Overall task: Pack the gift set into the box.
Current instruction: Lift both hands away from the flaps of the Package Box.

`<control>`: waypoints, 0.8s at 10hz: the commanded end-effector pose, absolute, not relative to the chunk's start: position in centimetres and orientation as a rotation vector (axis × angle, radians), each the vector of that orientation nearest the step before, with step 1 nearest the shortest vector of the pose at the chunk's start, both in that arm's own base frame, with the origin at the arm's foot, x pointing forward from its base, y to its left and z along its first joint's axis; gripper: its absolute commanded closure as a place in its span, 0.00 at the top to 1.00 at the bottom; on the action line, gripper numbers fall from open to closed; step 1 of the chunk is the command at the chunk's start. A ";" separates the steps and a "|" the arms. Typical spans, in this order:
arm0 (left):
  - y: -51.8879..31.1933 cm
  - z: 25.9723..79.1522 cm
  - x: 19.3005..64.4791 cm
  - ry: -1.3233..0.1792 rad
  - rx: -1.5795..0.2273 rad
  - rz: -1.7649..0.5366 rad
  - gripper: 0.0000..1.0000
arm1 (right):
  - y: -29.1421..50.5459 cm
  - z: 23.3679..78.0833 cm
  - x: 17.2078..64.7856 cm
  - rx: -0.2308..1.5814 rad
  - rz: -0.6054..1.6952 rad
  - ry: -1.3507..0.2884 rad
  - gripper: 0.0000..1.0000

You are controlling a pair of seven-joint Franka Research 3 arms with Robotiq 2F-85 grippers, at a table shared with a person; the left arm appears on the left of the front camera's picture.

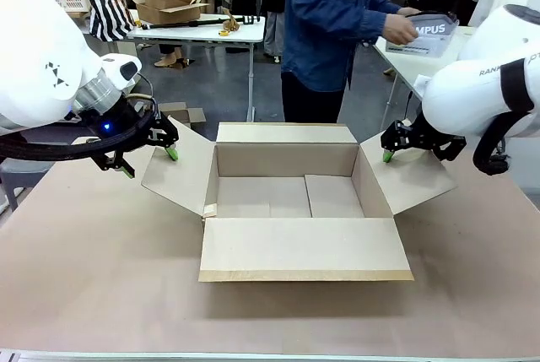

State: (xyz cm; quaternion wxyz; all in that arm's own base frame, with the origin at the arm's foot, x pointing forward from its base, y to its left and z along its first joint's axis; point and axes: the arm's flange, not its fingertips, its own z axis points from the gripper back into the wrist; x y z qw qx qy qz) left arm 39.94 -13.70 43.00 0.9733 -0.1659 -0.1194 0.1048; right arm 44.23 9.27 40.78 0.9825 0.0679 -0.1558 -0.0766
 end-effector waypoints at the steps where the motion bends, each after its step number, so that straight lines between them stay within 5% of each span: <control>1: -13.7 43.3 40.0 -0.239 -0.316 0.222 1.00 | 9.4 41.2 44.3 0.120 -0.172 -0.310 1.00; 8: -13.7 43.3 40.0 -0.239 -0.316 0.222 1.00 | 9.4 41.2 44.3 0.120 -0.172 -0.310 1.00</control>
